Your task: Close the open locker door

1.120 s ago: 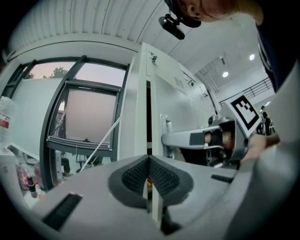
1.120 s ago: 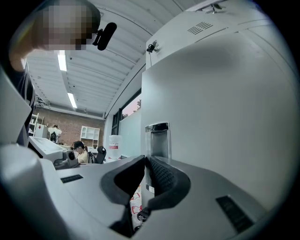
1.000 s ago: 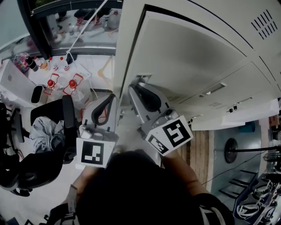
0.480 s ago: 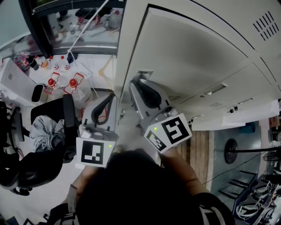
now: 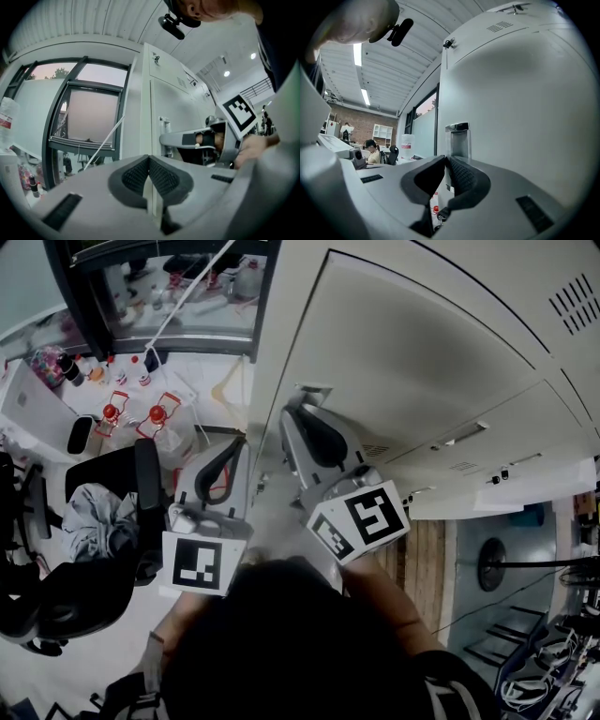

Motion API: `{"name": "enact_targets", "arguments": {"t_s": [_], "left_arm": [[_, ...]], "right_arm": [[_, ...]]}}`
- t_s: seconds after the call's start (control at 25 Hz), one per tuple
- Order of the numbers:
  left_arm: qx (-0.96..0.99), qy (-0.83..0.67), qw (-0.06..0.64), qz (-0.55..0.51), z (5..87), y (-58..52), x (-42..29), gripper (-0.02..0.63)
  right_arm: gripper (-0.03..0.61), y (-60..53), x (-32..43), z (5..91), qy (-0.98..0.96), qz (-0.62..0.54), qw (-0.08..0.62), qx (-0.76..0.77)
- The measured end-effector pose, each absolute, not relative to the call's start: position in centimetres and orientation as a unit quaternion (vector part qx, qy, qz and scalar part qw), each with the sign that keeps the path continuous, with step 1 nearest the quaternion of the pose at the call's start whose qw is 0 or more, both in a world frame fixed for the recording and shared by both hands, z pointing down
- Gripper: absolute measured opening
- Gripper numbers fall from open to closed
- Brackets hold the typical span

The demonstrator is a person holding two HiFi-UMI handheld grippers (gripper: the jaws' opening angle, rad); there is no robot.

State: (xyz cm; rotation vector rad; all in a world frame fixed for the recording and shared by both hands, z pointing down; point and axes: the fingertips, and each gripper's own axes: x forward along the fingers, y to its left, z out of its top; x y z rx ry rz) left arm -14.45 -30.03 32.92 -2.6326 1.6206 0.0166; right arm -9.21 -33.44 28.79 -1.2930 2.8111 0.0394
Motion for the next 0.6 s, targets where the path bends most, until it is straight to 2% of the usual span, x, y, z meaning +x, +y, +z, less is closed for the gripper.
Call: {"name": "enact_targets", "arguments": {"t_s": [0.6], "left_arm": [[-0.847,0.531,0.025,0.004,33.0,-30.3,-15.0,0.002]], "right_arm": [[0.044,-34.6,-9.1,28.8,0.898,0.014,0.024,-0.439]]}}
